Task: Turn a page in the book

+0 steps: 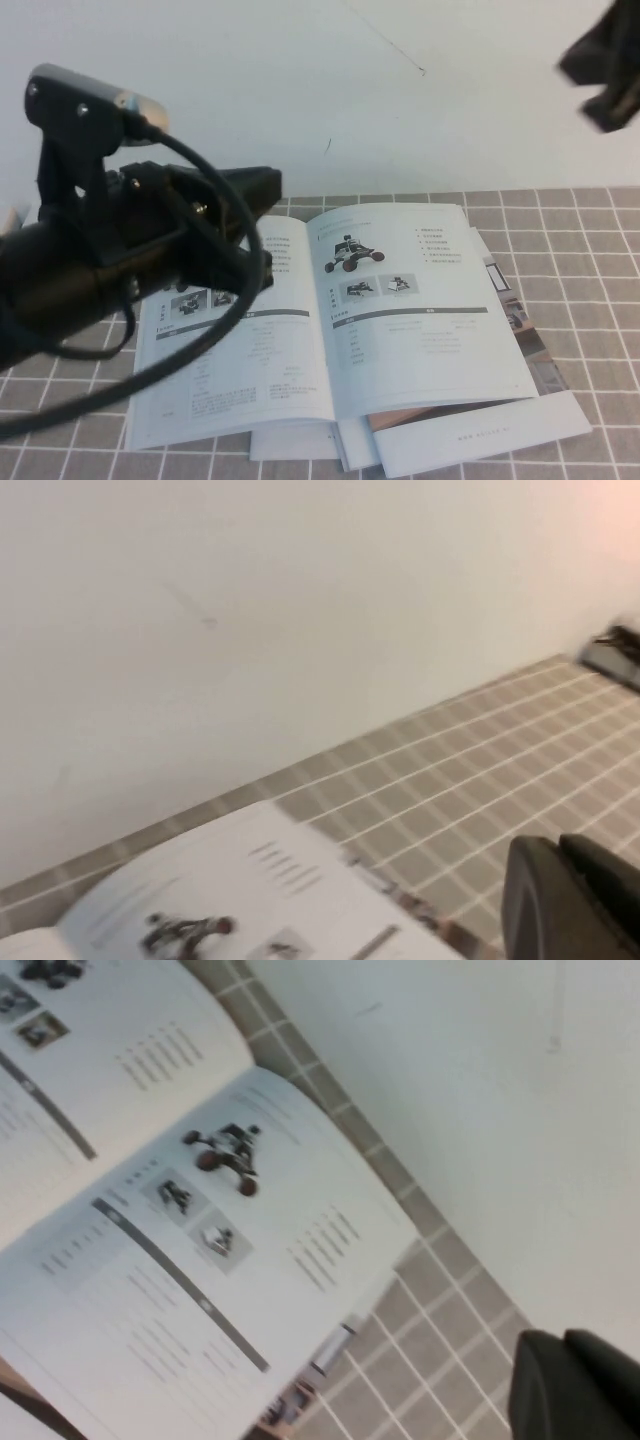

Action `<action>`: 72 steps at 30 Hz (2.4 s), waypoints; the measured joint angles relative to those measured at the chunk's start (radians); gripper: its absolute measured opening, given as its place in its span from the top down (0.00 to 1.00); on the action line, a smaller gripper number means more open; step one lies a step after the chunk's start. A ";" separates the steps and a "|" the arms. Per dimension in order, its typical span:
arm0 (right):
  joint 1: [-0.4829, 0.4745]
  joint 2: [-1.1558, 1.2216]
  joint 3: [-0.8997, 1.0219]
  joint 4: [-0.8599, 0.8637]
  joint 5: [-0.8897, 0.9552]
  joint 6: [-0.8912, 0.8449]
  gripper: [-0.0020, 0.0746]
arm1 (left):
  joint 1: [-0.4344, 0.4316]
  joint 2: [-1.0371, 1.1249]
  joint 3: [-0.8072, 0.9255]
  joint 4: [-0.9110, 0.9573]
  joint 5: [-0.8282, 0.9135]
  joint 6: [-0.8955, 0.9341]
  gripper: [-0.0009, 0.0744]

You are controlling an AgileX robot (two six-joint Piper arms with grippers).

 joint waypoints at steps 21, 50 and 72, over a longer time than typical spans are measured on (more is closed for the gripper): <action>-0.005 -0.964 1.010 -0.167 -0.263 0.348 0.97 | 0.000 -0.070 0.193 0.361 0.017 -0.249 0.99; -0.005 -1.145 1.334 -0.109 -0.318 0.517 0.97 | 0.000 -0.237 0.200 0.344 -0.054 0.169 0.99; -0.005 -1.145 1.334 -0.108 -0.317 0.517 0.97 | 0.106 -0.610 0.441 0.297 -0.331 0.171 0.99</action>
